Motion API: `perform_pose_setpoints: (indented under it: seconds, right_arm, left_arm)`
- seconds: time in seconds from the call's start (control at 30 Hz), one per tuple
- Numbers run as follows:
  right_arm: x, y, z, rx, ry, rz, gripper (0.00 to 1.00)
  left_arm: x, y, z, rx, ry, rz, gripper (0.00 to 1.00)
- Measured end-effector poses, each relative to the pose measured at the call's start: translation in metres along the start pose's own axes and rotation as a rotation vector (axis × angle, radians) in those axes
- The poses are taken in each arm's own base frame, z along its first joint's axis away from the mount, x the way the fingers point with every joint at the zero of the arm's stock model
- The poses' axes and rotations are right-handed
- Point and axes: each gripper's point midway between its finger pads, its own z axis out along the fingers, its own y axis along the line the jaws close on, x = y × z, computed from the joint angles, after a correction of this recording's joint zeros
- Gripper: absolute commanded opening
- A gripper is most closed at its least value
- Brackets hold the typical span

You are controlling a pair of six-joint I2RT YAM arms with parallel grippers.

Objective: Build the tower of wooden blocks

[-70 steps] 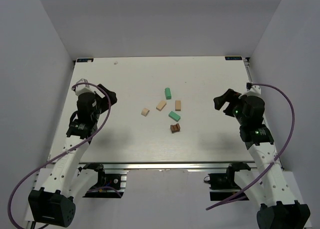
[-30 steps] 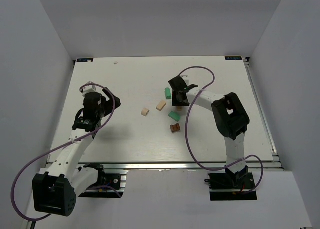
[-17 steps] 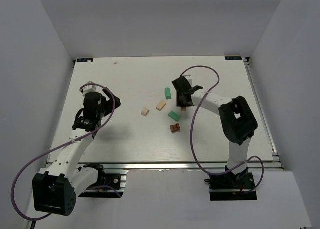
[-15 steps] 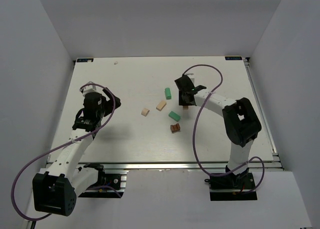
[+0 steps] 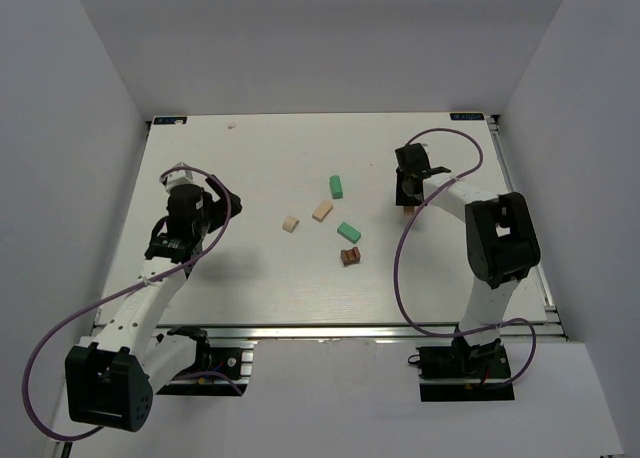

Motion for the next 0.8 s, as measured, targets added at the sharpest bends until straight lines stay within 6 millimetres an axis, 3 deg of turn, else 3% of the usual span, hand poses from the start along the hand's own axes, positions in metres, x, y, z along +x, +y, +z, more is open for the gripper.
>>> perform_pose_setpoints:
  seconds: [0.23,0.43,0.47,0.63,0.67,0.8]
  right_arm:
    - [0.008,-0.001,0.012,-0.018,0.031,-0.02,0.28]
    - [0.009,-0.003,0.019,-0.029,0.038,-0.012,0.48]
    - [0.009,-0.002,0.019,-0.031,0.039,-0.012,0.57]
    - [0.009,0.0,0.018,-0.046,0.04,-0.007,0.76]
    - [0.008,0.0,0.016,-0.05,0.04,-0.006,0.86]
    - [-0.001,0.003,-0.001,-0.085,0.019,0.003,0.89]
  left_arm:
    - [0.009,0.001,0.009,-0.003,0.035,0.012,0.98]
    - [0.016,0.004,0.013,-0.014,0.061,0.02,0.98]
    - [0.016,0.004,0.013,-0.013,0.061,0.02,0.98]
    - [0.017,-0.003,0.013,0.03,0.075,0.04,0.98]
    - [0.018,-0.006,0.012,0.049,0.079,0.046,0.98]
    - [0.023,-0.022,0.017,0.137,0.108,0.066,0.98]
